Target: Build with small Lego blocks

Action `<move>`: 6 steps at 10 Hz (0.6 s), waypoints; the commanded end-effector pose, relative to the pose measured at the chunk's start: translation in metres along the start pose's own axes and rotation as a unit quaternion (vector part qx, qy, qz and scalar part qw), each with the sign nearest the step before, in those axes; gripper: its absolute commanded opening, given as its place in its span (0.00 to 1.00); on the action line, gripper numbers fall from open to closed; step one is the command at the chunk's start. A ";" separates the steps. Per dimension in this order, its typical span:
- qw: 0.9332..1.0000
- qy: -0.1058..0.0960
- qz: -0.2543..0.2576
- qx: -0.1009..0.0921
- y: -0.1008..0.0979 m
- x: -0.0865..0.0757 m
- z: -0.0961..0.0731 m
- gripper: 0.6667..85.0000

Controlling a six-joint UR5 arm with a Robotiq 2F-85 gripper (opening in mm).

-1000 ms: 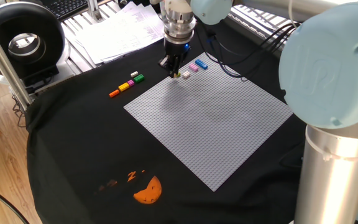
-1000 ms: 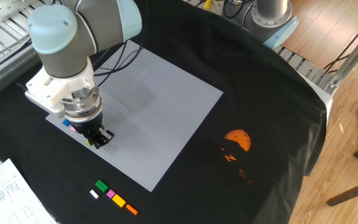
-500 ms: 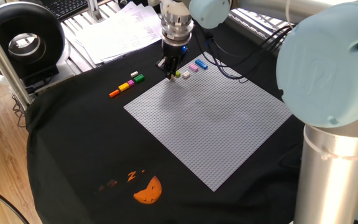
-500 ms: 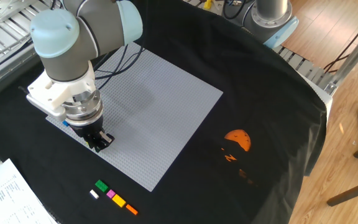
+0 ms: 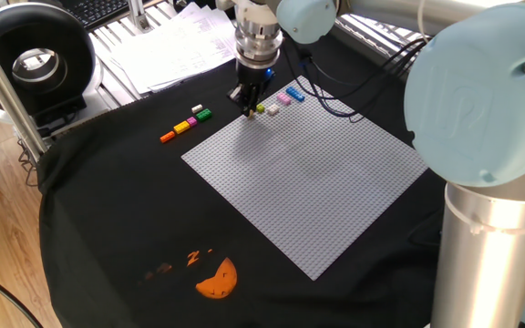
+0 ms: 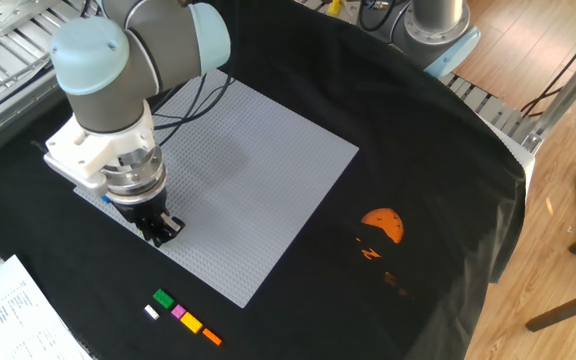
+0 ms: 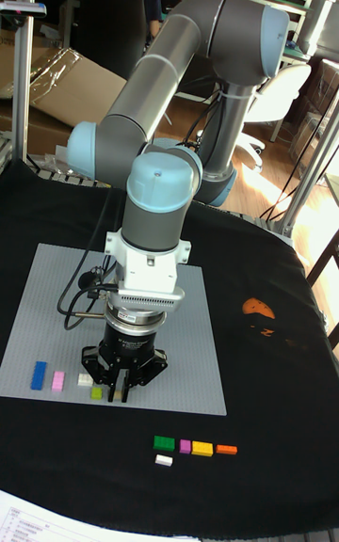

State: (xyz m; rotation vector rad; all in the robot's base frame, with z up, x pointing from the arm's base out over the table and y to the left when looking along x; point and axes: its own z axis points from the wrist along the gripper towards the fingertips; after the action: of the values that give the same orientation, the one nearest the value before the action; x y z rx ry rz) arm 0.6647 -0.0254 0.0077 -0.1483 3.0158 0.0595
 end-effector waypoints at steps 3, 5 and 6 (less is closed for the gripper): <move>1.000 -0.004 0.005 -0.003 0.001 -0.002 0.001 0.11; 1.000 -0.004 0.005 -0.003 0.001 -0.002 0.001 0.11; 1.000 -0.004 0.005 -0.002 0.001 -0.002 0.000 0.11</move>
State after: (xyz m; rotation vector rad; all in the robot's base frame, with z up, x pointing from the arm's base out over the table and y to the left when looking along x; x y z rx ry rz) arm 0.6656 -0.0251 0.0061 -0.1463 3.0117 0.0550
